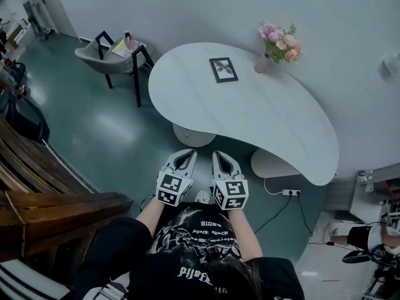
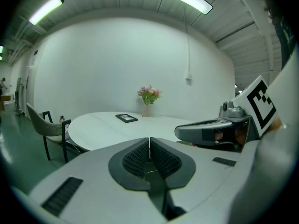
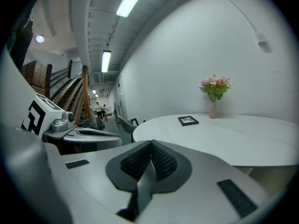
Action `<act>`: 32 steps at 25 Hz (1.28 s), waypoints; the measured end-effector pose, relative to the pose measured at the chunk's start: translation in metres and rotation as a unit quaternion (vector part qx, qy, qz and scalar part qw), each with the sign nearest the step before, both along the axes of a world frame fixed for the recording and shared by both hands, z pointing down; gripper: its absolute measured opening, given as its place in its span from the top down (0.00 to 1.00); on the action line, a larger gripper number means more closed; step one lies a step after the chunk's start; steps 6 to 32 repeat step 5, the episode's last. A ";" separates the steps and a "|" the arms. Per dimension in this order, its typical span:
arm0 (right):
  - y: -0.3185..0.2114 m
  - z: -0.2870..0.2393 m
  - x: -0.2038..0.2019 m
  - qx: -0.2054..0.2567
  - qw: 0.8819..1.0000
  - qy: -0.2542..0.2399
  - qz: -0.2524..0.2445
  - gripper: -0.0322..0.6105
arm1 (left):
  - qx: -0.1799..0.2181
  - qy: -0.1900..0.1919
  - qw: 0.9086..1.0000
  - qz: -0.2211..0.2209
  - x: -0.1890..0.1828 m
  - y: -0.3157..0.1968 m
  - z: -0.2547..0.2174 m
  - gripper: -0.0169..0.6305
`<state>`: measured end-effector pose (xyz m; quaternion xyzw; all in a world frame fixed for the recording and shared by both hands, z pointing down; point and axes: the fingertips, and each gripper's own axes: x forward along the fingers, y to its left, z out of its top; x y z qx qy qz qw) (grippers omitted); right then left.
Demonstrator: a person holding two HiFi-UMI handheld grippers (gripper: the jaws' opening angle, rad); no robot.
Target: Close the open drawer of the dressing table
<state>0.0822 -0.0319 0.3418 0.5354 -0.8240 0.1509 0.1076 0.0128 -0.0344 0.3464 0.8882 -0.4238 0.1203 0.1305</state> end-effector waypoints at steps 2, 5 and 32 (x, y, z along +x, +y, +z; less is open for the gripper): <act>0.001 0.000 0.000 0.000 1.000 0.000 0.001 0.91 | 0.002 0.000 1.000 0.002 0.000 0.001 -0.001 0.94; 0.002 0.001 -0.001 -0.001 1.000 0.002 0.002 0.91 | 0.002 0.001 1.000 0.005 0.000 0.003 -0.002 0.93; 0.002 0.001 -0.001 -0.001 1.000 0.002 0.002 0.91 | 0.002 0.001 1.000 0.005 0.000 0.003 -0.002 0.93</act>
